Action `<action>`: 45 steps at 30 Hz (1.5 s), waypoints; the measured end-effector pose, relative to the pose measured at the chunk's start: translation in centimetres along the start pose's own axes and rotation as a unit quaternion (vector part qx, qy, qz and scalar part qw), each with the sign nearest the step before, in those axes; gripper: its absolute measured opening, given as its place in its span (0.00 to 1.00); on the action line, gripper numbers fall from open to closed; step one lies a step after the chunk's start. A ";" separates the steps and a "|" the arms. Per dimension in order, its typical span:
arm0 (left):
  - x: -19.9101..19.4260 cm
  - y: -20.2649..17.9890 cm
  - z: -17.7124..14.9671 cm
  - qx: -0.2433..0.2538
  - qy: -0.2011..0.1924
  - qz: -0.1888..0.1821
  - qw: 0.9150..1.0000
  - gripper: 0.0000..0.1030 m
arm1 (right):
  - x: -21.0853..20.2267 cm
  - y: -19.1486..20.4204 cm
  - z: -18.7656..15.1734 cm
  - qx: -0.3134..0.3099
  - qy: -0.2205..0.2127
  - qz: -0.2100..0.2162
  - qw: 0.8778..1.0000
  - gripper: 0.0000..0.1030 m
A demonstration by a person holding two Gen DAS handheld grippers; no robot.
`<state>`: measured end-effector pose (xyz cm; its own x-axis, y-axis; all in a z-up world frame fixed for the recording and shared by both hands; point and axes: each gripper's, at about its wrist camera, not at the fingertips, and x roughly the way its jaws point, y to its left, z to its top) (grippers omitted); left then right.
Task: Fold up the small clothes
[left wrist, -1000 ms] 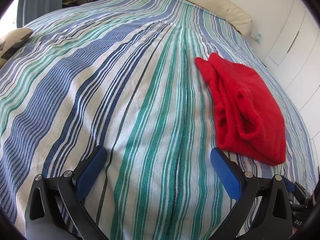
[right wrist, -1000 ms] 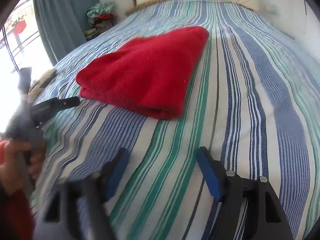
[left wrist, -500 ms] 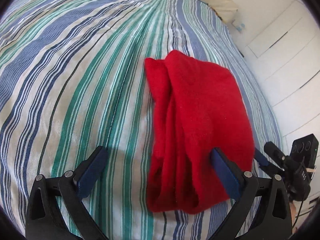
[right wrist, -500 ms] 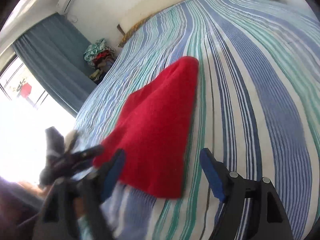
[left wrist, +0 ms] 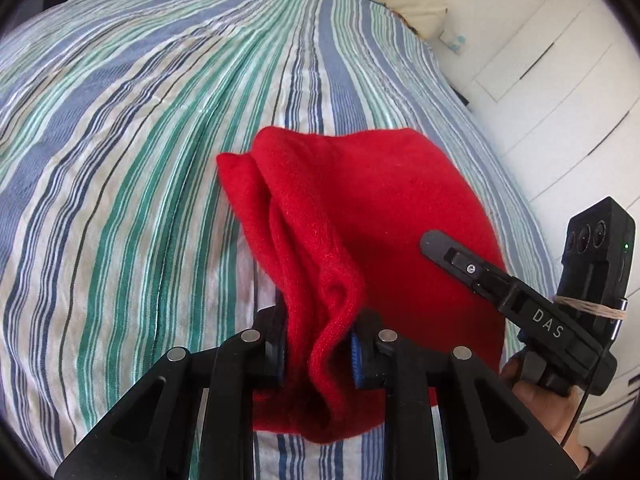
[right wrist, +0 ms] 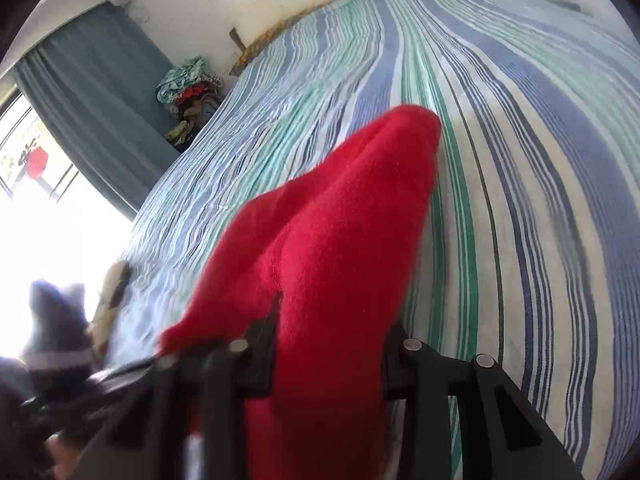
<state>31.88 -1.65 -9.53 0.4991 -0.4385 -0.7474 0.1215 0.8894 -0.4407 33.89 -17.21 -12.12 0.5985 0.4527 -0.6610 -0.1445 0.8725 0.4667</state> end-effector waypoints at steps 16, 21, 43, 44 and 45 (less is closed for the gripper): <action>2.5 0.2 -5.5 0.008 0.101 0.032 0.994 0.30 | -1.5 -0.9 0.1 0.042 0.069 -0.028 0.996 0.39; -4.0 -1.9 -7.9 0.059 0.015 0.094 0.994 0.76 | -4.2 -3.6 -4.5 0.086 0.050 -0.043 0.994 0.76; -19.2 -10.4 -17.5 0.117 -0.032 0.245 0.962 0.99 | -27.9 11.1 -16.4 -0.123 0.026 -0.196 0.973 0.99; -19.2 -10.4 -17.7 0.119 -0.027 0.246 0.962 0.99 | -27.7 11.3 -16.4 -0.122 0.025 -0.200 0.972 1.00; -19.2 -10.4 -17.8 0.120 -0.022 0.246 0.961 0.99 | -27.5 11.3 -16.3 -0.117 0.025 -0.200 0.972 1.00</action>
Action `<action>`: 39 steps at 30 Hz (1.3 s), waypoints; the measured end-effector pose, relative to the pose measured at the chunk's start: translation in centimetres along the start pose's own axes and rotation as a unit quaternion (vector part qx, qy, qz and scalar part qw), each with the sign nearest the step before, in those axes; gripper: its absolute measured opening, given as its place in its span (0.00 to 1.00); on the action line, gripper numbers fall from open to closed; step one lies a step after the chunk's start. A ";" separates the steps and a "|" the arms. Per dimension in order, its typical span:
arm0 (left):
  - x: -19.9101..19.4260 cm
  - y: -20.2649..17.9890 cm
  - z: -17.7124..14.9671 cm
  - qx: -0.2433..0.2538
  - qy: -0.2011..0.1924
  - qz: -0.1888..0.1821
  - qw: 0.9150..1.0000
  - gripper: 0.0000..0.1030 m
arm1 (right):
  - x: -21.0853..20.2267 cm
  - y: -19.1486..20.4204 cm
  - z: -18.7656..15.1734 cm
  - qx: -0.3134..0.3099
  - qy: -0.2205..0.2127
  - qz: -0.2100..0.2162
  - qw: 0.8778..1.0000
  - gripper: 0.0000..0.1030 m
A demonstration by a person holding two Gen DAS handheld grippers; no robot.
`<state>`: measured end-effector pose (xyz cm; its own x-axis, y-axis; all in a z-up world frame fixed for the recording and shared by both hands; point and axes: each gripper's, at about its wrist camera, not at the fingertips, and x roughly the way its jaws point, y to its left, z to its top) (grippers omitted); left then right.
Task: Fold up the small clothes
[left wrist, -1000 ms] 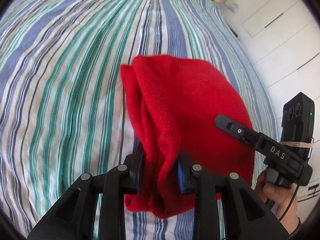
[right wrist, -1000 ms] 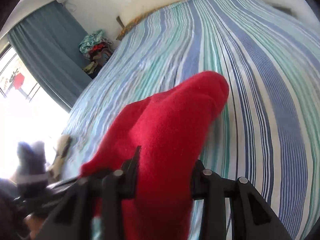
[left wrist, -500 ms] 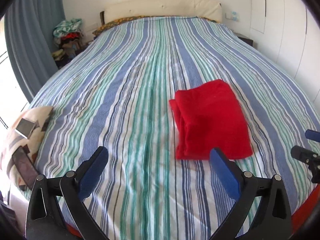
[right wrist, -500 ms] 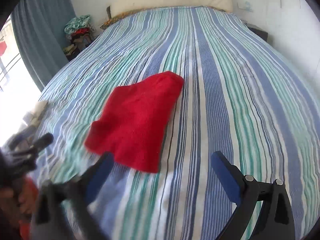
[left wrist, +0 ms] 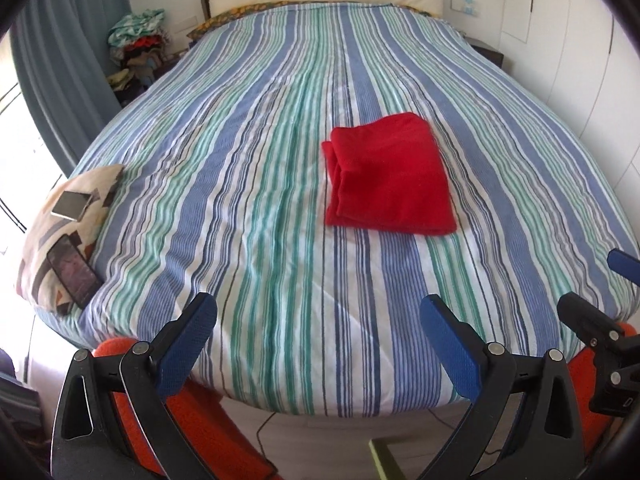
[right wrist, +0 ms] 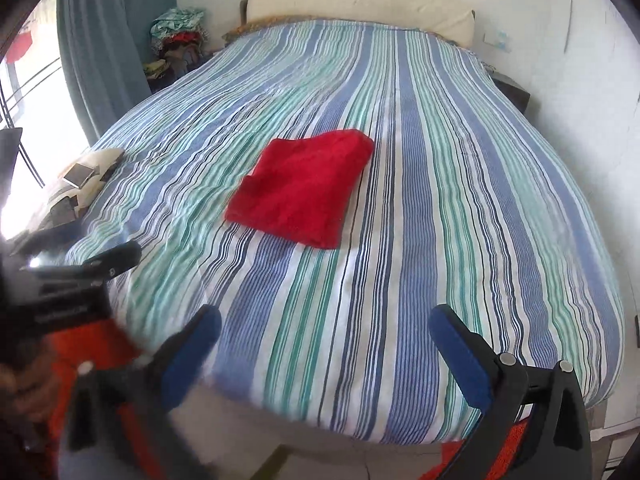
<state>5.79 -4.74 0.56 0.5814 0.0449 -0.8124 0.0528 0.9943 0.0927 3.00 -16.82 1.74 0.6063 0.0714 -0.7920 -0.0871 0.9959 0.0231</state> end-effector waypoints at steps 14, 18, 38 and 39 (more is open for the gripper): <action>-0.4 0.3 -0.3 -0.001 -0.004 0.015 1.000 1.00 | 1.6 0.7 0.2 0.016 0.018 0.005 1.000 1.00; -0.5 0.1 -0.1 -0.003 -0.003 0.018 1.000 1.00 | 1.6 0.7 0.2 0.018 0.020 0.002 1.000 1.00; 0.8 -0.6 0.1 0.014 0.007 0.037 0.999 1.00 | 0.4 1.4 1.5 0.005 0.007 -0.059 0.998 0.99; 0.8 -0.6 0.1 0.014 0.008 0.036 0.999 1.00 | 0.4 1.4 1.4 0.004 0.007 -0.061 0.998 0.99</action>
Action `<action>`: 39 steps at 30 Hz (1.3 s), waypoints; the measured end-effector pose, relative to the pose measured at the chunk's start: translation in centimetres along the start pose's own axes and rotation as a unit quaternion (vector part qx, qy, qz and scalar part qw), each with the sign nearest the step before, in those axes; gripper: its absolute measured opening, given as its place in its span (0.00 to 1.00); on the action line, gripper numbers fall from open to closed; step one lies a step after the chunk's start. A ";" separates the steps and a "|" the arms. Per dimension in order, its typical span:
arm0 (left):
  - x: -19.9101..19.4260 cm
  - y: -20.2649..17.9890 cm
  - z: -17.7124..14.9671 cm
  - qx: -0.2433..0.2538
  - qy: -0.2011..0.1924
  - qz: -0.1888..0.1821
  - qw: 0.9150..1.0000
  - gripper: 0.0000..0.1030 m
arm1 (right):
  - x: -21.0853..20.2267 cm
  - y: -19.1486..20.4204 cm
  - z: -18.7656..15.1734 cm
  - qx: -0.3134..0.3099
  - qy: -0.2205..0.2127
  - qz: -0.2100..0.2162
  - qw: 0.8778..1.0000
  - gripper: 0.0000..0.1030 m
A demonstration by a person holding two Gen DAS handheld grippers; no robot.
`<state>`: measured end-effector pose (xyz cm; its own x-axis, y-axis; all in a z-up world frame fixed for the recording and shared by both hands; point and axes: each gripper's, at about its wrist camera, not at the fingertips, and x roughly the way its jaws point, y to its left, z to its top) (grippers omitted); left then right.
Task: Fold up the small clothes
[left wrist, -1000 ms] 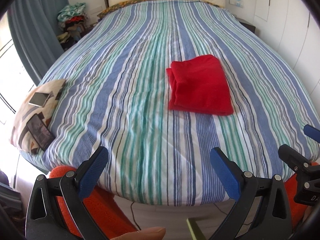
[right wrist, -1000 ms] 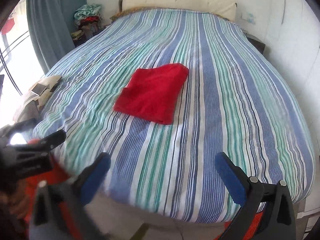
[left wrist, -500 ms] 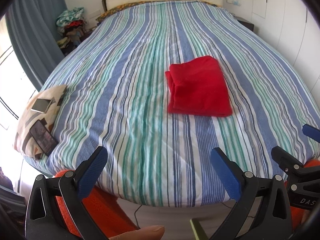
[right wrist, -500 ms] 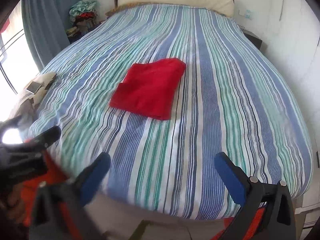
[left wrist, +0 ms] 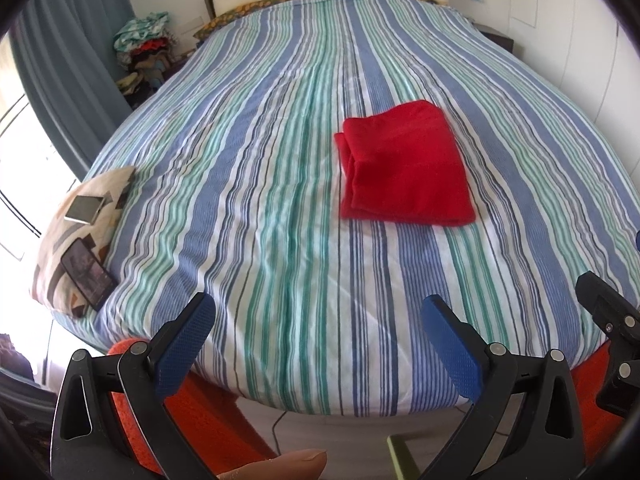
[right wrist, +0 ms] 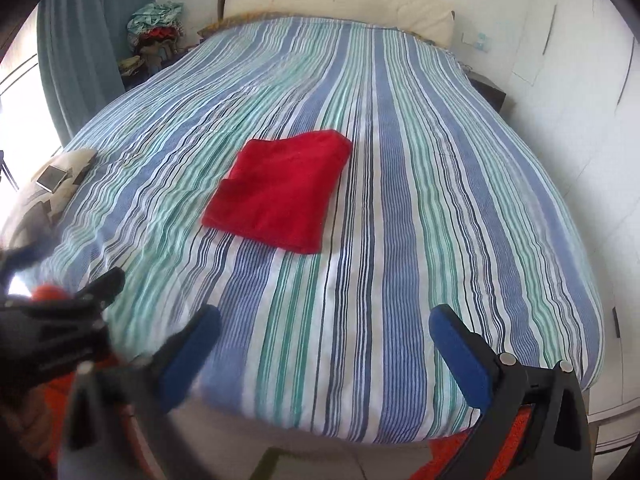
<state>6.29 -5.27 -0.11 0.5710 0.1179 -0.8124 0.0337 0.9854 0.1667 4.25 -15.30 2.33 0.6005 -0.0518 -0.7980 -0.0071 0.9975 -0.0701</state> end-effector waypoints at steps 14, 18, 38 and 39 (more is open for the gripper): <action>-1.1 0.0 0.5 0.003 -0.020 0.005 1.000 0.99 | 0.2 -0.1 -0.1 -0.006 -0.002 -0.010 1.000 0.99; -1.0 0.1 0.4 0.000 -0.017 0.000 1.000 0.99 | 0.1 0.1 -0.2 -0.009 -0.002 -0.012 1.000 0.99; -0.7 -0.2 0.2 0.003 -0.009 -0.005 1.000 0.99 | 0.5 0.1 -0.2 -0.018 0.001 -0.016 1.000 0.99; -0.7 -0.2 0.2 0.003 -0.008 -0.005 1.000 0.99 | 0.5 0.1 -0.2 -0.018 0.001 -0.016 1.000 0.99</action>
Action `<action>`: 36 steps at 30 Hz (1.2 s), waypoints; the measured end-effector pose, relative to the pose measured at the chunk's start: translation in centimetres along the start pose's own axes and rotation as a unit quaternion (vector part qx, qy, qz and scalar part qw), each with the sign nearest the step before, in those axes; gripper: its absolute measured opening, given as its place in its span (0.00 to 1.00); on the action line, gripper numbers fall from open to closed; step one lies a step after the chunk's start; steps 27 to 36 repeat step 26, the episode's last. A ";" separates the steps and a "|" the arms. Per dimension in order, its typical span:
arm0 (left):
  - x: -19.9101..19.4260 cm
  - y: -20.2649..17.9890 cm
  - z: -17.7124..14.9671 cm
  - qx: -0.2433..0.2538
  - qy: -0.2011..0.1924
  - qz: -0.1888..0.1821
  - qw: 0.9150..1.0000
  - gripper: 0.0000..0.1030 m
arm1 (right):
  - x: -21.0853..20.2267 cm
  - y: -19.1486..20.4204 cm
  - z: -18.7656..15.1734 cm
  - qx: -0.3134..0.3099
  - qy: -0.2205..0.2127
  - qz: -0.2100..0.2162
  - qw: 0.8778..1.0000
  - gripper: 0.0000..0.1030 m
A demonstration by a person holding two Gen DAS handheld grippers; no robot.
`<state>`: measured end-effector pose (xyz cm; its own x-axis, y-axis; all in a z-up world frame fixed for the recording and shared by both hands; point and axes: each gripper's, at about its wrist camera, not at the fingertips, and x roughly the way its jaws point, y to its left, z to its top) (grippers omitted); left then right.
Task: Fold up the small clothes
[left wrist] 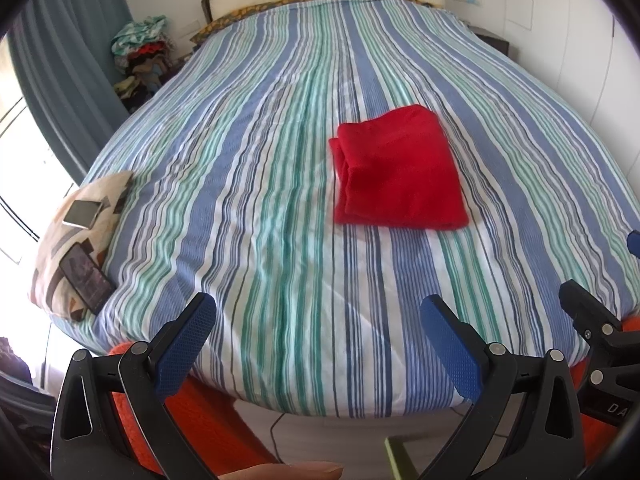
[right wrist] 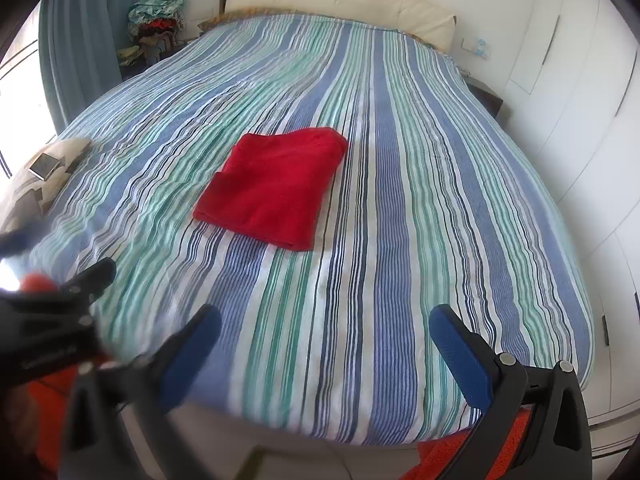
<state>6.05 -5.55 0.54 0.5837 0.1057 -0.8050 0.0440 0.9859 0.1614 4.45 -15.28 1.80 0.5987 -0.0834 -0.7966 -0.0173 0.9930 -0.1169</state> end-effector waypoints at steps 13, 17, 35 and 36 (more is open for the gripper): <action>0.1 -0.2 0.0 -0.001 0.003 -0.007 1.000 0.99 | -0.1 0.0 -0.1 0.000 -0.001 0.003 1.000 0.99; -0.2 -0.2 0.0 -0.003 -0.001 -0.010 1.000 0.99 | -0.3 0.0 -0.1 0.006 -0.003 0.014 1.000 0.99; -1.0 0.1 0.0 -0.006 -0.022 -0.011 1.000 0.99 | -0.5 0.1 0.0 0.009 -0.004 0.016 1.000 0.99; -1.0 0.1 0.0 -0.006 -0.022 -0.011 1.000 0.99 | -0.5 0.1 0.0 0.009 -0.004 0.016 1.000 0.99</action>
